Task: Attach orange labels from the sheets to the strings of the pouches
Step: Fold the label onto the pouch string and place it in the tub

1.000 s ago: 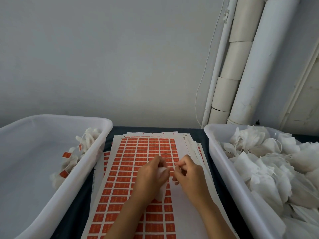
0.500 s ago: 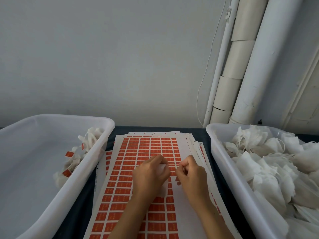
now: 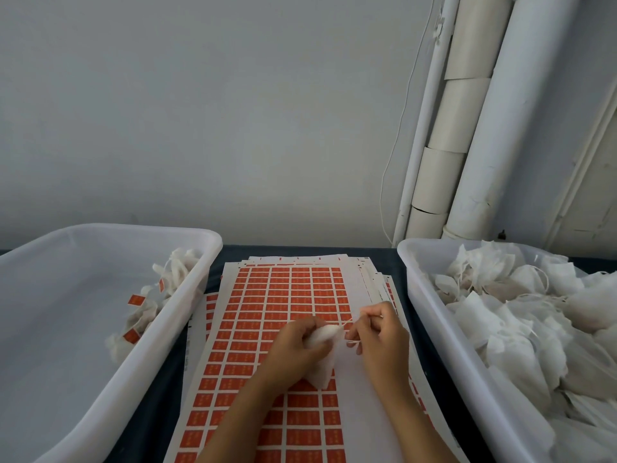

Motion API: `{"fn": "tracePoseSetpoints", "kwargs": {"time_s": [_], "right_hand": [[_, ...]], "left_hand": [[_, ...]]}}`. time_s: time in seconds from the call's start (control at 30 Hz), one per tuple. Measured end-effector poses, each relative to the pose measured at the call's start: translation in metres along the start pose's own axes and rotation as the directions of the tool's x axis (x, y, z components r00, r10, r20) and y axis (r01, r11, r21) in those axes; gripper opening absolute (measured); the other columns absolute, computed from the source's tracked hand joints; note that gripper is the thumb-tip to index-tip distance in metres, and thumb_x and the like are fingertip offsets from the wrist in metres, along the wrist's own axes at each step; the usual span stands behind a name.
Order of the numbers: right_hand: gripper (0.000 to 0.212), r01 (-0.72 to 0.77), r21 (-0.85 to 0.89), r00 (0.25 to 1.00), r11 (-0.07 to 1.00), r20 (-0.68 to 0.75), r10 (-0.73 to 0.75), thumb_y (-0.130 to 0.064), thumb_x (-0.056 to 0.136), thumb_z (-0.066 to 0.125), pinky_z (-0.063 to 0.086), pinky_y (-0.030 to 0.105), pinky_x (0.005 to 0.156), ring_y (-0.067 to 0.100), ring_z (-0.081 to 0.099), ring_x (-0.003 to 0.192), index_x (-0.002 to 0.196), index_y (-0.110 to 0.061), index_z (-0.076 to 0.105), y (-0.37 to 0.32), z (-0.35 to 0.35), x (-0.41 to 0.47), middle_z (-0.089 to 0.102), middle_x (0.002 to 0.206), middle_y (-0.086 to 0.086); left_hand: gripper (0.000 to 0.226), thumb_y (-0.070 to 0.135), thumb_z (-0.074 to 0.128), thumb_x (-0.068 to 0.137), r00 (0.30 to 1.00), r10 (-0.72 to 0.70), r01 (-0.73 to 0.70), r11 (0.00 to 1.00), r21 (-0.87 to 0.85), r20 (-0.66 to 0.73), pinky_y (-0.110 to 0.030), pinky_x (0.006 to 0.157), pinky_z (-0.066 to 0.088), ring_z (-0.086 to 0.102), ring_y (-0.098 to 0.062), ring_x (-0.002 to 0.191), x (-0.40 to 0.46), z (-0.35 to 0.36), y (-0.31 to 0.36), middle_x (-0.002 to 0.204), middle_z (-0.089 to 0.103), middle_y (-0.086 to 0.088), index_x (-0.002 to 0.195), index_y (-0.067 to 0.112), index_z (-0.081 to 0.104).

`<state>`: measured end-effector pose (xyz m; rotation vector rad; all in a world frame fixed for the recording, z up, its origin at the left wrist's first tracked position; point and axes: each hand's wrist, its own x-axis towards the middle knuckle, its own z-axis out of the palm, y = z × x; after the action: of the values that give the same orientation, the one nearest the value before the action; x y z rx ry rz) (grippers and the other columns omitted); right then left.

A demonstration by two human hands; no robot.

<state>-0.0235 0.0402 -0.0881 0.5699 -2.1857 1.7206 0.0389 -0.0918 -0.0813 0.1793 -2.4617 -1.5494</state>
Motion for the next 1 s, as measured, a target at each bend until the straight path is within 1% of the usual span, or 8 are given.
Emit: {"fn": "tracePoseSetpoints", "kwargs": {"time_s": [0.07, 0.17, 0.3, 0.4, 0.5, 0.63, 0.9, 1.0], "right_hand": [[0.010, -0.014, 0.033, 1.000, 0.999, -0.002, 0.014, -0.013, 0.090, 0.057, 0.048, 0.010, 0.051, 0.002, 0.065, 0.067, 0.084, -0.018, 0.052, 0.002, -0.001, 0.002, 0.065, 0.074, -0.008], [0.008, -0.019, 0.045, 0.999, 0.999, 0.028, 0.018, -0.015, 0.090, 0.057, 0.049, 0.011, 0.051, 0.002, 0.065, 0.069, 0.084, -0.018, 0.052, 0.004, 0.000, 0.003, 0.065, 0.080, -0.008], [0.017, -0.002, 0.000, 0.987, 1.000, 0.159, 0.002, -0.017, 0.089, 0.060, 0.047, 0.008, 0.051, -0.003, 0.063, 0.070, 0.080, -0.027, 0.049, 0.002, 0.006, 0.000, 0.063, 0.075, -0.015], [0.013, 0.034, -0.112, 0.961, 0.993, 0.275, -0.002, -0.025, 0.090, 0.057, 0.045, 0.002, 0.059, -0.008, 0.061, 0.071, 0.084, -0.033, 0.049, 0.002, 0.010, -0.002, 0.057, 0.079, -0.026], [0.007, 0.090, -0.172, 0.941, 0.981, 0.336, -0.028, -0.021, 0.094, 0.051, 0.047, 0.004, 0.066, -0.003, 0.061, 0.076, 0.092, -0.028, 0.053, 0.002, 0.011, -0.004, 0.058, 0.085, -0.025], [0.011, 0.157, -0.206, 0.937, 0.966, 0.341, -0.080, -0.021, 0.095, 0.050, 0.050, 0.009, 0.071, 0.002, 0.061, 0.074, 0.087, -0.028, 0.054, -0.003, 0.008, -0.005, 0.061, 0.084, -0.018], [0.018, 0.182, -0.301, 0.944, 0.936, 0.320, -0.080, -0.032, 0.093, 0.050, 0.048, 0.011, 0.082, 0.003, 0.063, 0.083, 0.106, -0.025, 0.060, -0.005, 0.006, -0.003, 0.066, 0.098, -0.016], [0.013, 0.173, -0.299, 0.954, 0.938, 0.289, -0.084, -0.032, 0.092, 0.050, 0.053, 0.016, 0.078, 0.004, 0.063, 0.078, 0.097, -0.024, 0.059, -0.006, 0.003, -0.002, 0.066, 0.093, -0.013]], "left_hand": [[0.008, 0.032, 0.059, 0.091, 0.997, 0.004, -0.003, 1.000, -0.022, 0.077, -0.011, 0.062, 0.051, 0.063, -0.005, 0.077, -0.003, 0.000, 0.002, 0.079, 0.064, 0.016, 0.085, 0.031, 0.064], [0.010, 0.031, 0.058, 0.091, 0.986, -0.083, 0.116, 0.964, -0.240, 0.144, -0.012, 0.060, 0.049, 0.064, -0.001, 0.068, -0.007, -0.003, 0.007, 0.072, 0.066, 0.015, 0.086, 0.024, 0.063], [0.026, 0.035, 0.062, 0.081, 0.963, -0.106, 0.234, 0.785, -0.573, 0.249, -0.021, 0.067, 0.052, 0.068, -0.011, 0.075, -0.009, -0.010, 0.009, 0.084, 0.069, 0.002, 0.100, 0.018, 0.058], [0.024, 0.035, 0.054, 0.087, 0.981, -0.132, 0.191, 0.633, -0.750, 0.139, -0.022, 0.065, 0.054, 0.071, -0.013, 0.081, -0.005, -0.010, 0.010, 0.088, 0.073, 0.003, 0.107, 0.023, 0.058], [0.033, 0.051, 0.049, 0.078, 0.982, -0.190, 0.144, 0.714, -0.685, 0.009, -0.021, 0.064, 0.055, 0.070, -0.013, 0.082, -0.002, -0.005, 0.007, 0.086, 0.072, 0.005, 0.102, 0.031, 0.062], [0.046, 0.064, 0.047, 0.073, 0.965, -0.249, 0.157, 0.801, -0.577, -0.083, -0.032, 0.081, 0.057, 0.066, -0.018, 0.095, 0.000, 0.000, 0.000, 0.105, 0.065, 0.004, 0.108, 0.036, 0.057], [0.025, 0.045, 0.053, 0.082, 0.996, -0.084, 0.061, 0.816, -0.575, -0.015, -0.027, 0.074, 0.055, 0.067, -0.015, 0.089, 0.000, -0.004, 0.002, 0.091, 0.070, 0.005, 0.089, 0.031, 0.073], [0.023, 0.039, 0.056, 0.085, 0.995, -0.059, 0.012, 0.881, -0.473, -0.083, -0.025, 0.075, 0.057, 0.065, -0.017, 0.087, 0.001, -0.002, 0.002, 0.088, 0.069, 0.005, 0.087, 0.024, 0.073]]}}
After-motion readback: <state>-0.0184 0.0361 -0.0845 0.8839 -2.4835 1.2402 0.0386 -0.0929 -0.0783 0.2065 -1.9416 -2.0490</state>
